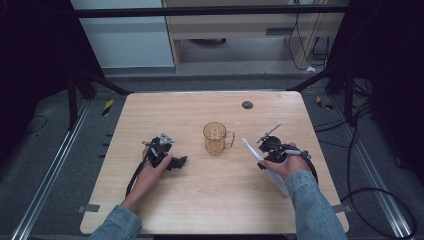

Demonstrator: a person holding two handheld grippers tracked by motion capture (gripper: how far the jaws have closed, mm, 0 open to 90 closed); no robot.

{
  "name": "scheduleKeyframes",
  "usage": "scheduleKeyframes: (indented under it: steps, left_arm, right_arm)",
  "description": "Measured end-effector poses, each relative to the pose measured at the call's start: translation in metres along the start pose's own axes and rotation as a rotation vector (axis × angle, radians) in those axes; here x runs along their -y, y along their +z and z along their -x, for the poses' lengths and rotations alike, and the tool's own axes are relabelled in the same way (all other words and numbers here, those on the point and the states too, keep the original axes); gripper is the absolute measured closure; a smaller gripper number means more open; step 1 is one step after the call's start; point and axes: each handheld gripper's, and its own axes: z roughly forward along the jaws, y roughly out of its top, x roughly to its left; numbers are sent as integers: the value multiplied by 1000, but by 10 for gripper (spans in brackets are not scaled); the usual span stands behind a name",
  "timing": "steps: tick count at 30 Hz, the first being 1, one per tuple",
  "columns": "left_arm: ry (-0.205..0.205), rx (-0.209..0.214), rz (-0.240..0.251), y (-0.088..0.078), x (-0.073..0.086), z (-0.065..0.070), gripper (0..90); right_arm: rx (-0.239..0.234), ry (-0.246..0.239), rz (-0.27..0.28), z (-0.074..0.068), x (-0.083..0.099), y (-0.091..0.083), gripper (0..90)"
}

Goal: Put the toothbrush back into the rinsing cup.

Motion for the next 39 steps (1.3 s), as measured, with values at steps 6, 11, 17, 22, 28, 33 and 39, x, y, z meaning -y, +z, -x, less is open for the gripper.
scheduleKeyframes:
  steps: [6,11,17,22,28,33,39]
  left_arm:
    - [-1,0,0,0,0,0,0]
    - [-1,0,0,0,0,0,0]
    - [-1,0,0,0,0,0,0]
    - [-1,0,0,0,0,0,0]
    - [-4,-1,3,0,0,0,0]
    - [-4,-1,3,0,0,0,0]
    - [-4,0,3,0,0,0,0]
  right_arm:
    - [4,6,32,2,-4,-11,675]
    - [1,26,67,3,-7,-21,675]
    - [14,35,121,6,-11,-30,675]
    - [21,23,145,5,-18,-38,675]
    - [23,9,186,5,-24,-44,675]
    - [36,-2,216,5,-28,-52,675]
    - [47,3,245,4,-31,-56,675]
